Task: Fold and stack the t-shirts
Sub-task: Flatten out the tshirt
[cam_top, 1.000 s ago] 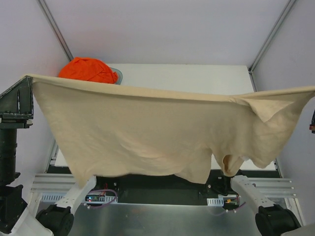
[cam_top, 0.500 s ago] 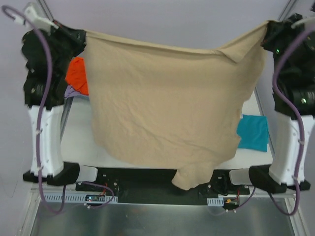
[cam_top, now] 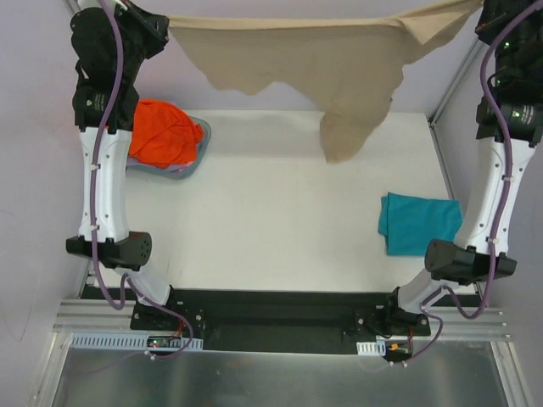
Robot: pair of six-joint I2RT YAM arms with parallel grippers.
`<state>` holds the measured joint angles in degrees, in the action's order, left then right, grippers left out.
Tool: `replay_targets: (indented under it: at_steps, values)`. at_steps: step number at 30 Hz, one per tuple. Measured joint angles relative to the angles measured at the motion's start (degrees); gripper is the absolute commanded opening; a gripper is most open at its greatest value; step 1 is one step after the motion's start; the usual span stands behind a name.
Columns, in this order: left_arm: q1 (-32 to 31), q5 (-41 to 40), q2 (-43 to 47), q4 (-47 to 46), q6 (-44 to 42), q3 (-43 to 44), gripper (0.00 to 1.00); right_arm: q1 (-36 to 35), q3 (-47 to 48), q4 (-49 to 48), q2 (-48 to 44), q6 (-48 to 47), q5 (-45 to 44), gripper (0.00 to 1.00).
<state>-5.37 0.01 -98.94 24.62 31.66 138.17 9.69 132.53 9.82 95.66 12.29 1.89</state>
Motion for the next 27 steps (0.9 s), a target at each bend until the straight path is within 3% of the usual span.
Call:
replay_targets:
  at_steps: [2, 8, 12, 14, 18, 22, 27]
  values:
    - [0.13, 0.94, 4.79, -2.12, -0.79, -5.66, 0.00, 1.33, -5.42, -2.86, -4.57, 1.86, 3.82, 0.01]
    - [0.24, 2.19, 19.02, -8.09, -3.89, -27.45, 0.00, 1.70, -34.97, -8.59, -25.31, 2.47, 11.78, 0.01]
    - [0.24, 3.93, 29.09, -14.21, -3.80, -52.19, 0.00, 1.73, -54.58, -6.29, -37.48, 2.23, 14.25, 0.02]
    - [0.22, 4.66, 34.01, -16.31, -2.34, -66.53, 0.00, 1.73, -65.79, 0.07, -44.15, 2.27, 14.64, 0.04]
    - [0.22, 6.01, 40.74, -18.27, 2.38, -92.80, 0.00, 1.73, -79.01, 10.54, -50.07, 2.27, 14.73, 0.06]
    - [0.22, 7.28, 47.08, -18.18, 6.47, -109.09, 0.00, 1.73, -90.82, 21.64, -51.01, 1.99, 17.09, 0.07]
    - [0.22, 9.03, 53.59, -18.95, 11.26, -119.58, 0.00, 1.73, -95.65, 33.29, -47.23, 0.74, 19.04, 0.08]
